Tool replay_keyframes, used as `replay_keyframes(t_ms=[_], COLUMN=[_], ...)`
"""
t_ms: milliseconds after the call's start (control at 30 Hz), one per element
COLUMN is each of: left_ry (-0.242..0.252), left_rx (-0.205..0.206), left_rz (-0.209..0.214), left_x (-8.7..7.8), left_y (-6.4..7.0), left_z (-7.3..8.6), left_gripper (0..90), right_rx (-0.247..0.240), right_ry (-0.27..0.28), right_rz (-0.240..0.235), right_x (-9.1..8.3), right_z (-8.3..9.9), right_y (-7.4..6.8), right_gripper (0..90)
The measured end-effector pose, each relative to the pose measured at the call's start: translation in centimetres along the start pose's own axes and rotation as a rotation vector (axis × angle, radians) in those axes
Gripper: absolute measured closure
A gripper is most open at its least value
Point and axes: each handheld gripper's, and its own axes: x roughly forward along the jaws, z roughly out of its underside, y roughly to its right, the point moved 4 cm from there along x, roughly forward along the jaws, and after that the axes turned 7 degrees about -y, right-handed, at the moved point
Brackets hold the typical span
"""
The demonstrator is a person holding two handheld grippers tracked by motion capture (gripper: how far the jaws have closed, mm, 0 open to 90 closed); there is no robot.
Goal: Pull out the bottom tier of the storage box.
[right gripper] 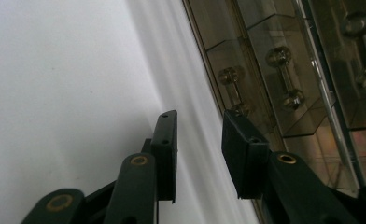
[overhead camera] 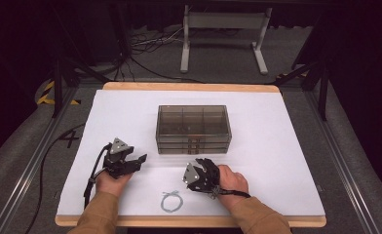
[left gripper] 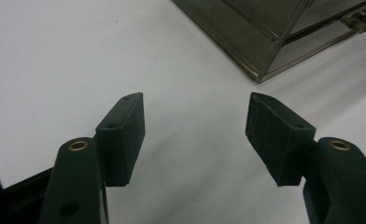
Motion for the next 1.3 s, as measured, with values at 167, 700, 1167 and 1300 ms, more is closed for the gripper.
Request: replay_keyframes(t_ms=[167,700,1167,1300], left_ry=[0.001,0.008,0.004,0.009], left_rx=[-0.002,0.000,0.001,-0.003], left_rz=[0.000,0.000,-0.004,0.002], left_x=[0.0,-0.2,-0.4,-0.4], left_y=[0.0,0.0,0.1,0.1], left_z=[0.0,0.2,0.4,0.3], left_gripper=[38.3,38.2,38.1,38.1], right_rx=[-0.042,-0.138,-0.185,-0.207], right_ry=[-0.022,-0.098,-0.105,-0.121], right_rz=[0.045,0.167,0.273,0.302], right_x=[0.1,0.5,0.8,1.0], right_z=[-0.4,-2.0,-2.9,-3.1], right_y=[-0.3,-1.3,-1.9,-2.3], right_gripper=[68.8,71.1,73.1,73.1])
